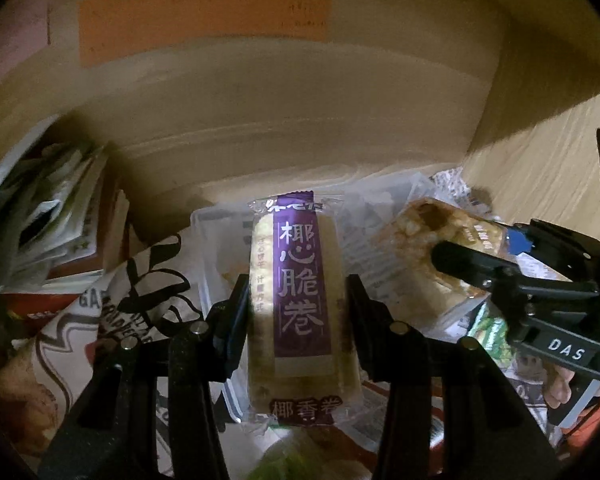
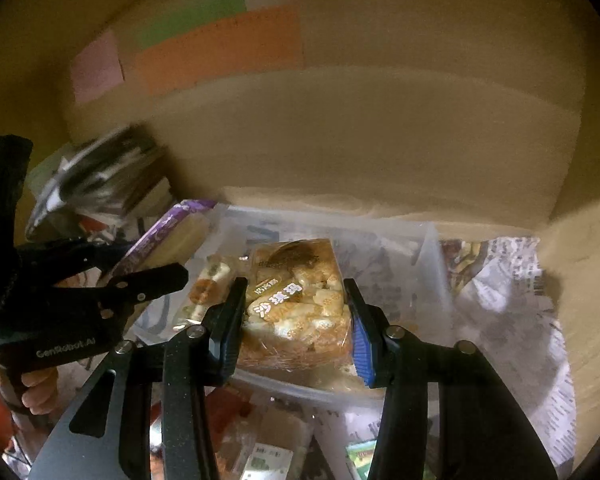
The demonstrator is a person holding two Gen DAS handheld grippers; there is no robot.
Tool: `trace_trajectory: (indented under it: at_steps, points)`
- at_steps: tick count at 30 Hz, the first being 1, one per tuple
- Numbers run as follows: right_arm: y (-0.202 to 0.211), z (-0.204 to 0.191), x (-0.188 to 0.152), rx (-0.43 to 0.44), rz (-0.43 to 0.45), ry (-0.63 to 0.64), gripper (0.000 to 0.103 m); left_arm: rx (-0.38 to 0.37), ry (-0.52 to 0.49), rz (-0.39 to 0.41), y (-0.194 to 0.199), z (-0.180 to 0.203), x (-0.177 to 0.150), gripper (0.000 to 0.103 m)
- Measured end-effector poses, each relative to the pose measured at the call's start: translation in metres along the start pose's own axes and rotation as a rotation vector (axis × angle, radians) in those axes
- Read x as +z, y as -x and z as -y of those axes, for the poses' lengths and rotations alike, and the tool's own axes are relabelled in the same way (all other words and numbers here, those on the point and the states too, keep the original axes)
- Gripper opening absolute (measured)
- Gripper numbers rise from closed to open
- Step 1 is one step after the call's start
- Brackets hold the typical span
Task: Organize snacks
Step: 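Lift both snacks and release them into the clear box, then grasp the green pea bag with the right tool while the left tool grasps the green jelly cup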
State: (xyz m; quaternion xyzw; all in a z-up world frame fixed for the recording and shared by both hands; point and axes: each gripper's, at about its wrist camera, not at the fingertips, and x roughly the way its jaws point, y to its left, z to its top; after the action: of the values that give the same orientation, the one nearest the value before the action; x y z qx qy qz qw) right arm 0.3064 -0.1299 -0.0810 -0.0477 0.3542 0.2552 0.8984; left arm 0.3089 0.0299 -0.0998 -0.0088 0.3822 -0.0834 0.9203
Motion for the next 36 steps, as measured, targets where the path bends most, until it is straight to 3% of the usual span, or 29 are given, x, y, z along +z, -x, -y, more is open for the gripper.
trace_trajectory:
  at_steps: [12,14,16,27,36]
  points:
    - [-0.036,0.005,-0.007,0.003,-0.126,0.012,0.042,-0.008,-0.013,-0.046,-0.028,0.004,0.004,0.046]
    - [-0.037,0.006,-0.008,0.005,-0.138,0.007,0.043,-0.002,-0.020,-0.046,-0.029,0.005,0.005,0.049]
    - [-0.035,0.007,-0.009,0.007,-0.137,0.005,0.044,-0.001,-0.016,-0.037,-0.028,0.006,0.006,0.063]
    - [0.013,0.005,-0.007,-0.015,-0.028,0.011,0.052,0.011,-0.011,0.058,0.020,0.008,0.007,0.067]
    - [0.064,0.006,-0.014,-0.067,0.066,0.036,0.059,0.057,0.017,0.119,0.071,-0.002,-0.009,0.077]
